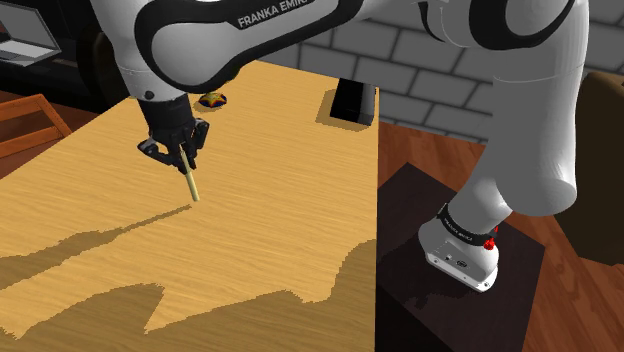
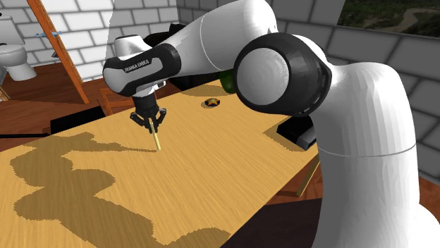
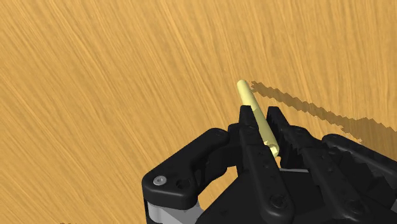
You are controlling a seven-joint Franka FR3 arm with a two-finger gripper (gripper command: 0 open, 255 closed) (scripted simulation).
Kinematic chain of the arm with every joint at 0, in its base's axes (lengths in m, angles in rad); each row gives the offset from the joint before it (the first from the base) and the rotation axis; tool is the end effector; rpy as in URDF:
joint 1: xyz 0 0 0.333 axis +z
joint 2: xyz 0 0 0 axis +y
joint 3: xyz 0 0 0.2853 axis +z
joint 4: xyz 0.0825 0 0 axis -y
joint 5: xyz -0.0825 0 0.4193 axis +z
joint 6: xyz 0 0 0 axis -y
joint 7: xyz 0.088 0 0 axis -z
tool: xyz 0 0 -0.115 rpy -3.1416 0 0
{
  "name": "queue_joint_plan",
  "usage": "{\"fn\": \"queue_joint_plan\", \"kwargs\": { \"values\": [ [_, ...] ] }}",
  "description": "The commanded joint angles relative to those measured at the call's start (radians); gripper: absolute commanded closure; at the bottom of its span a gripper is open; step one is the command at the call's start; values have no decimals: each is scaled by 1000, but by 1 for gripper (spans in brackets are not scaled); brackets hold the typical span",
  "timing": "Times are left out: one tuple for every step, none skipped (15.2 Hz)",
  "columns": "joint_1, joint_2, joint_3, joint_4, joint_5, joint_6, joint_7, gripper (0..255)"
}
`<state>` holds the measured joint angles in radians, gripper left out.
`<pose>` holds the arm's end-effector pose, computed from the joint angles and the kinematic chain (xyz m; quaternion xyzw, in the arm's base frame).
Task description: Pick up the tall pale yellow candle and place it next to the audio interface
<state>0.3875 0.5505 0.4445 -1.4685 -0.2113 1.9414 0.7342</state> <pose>0.5219 0.4864 0.3337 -0.9980 -0.0608 0.0193 0.0032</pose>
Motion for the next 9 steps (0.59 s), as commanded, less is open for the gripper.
{"fn": "queue_joint_plan", "kwargs": {
  "values": [
    [-1,-6,2,16,3,-21,-3,255],
    [0,-9,3,24,5,-32,-4,255],
    [0,-13,4,33,7,-44,-5,255],
    [0,-16,5,41,8,-56,-6,255],
    [1,-19,6,51,10,-67,-7,255],
    [1,-21,7,60,11,-79,-8,255],
    [2,-24,7,70,13,-92,-9,255],
    [3,-26,8,81,14,-104,-10,255],
    [3,-28,9,91,15,-116,-11,255]
  ]
}}
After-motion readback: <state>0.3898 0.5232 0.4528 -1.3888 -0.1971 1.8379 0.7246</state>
